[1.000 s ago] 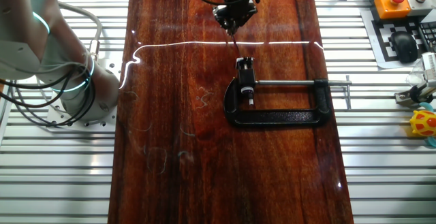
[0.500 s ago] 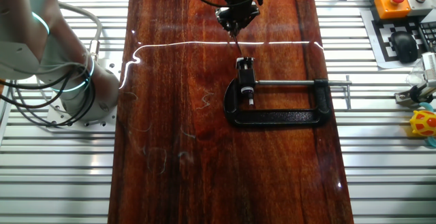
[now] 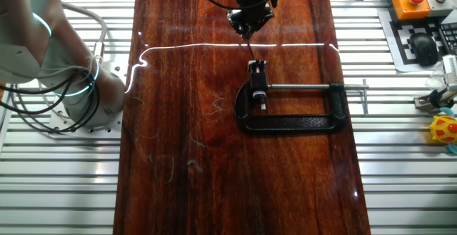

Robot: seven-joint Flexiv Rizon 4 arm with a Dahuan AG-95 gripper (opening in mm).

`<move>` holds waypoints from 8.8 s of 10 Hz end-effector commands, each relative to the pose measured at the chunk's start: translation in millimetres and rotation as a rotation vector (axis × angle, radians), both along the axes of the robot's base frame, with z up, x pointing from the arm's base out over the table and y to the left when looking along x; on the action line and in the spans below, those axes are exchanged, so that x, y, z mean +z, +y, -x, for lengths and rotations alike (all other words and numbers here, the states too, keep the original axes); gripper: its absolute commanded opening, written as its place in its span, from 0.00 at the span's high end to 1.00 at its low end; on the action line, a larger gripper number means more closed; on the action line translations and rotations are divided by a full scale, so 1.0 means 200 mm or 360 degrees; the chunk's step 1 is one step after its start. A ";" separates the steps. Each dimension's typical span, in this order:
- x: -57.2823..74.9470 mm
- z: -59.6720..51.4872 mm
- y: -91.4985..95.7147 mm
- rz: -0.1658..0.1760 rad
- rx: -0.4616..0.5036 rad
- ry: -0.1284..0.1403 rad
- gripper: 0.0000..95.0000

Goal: Insert the pencil into the pencil sharpener

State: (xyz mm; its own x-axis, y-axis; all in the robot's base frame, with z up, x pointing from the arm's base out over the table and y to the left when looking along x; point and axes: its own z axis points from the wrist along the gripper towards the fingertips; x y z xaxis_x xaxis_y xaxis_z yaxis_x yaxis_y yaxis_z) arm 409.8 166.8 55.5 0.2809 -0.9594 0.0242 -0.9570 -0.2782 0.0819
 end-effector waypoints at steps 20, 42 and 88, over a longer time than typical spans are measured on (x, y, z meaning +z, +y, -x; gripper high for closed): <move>-0.01 -0.05 -0.03 -0.0009 -0.0163 0.0006 1.00; 0.00 -0.08 0.01 0.0011 -0.0220 0.0013 1.00; 0.03 -0.09 -0.25 0.0064 -0.0114 0.0008 1.00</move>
State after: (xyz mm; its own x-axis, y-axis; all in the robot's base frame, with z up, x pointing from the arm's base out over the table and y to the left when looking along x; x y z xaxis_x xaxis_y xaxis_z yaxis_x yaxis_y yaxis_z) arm 427.3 116.7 60.9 0.2096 -0.9758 0.0619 -0.9743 -0.2031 0.0974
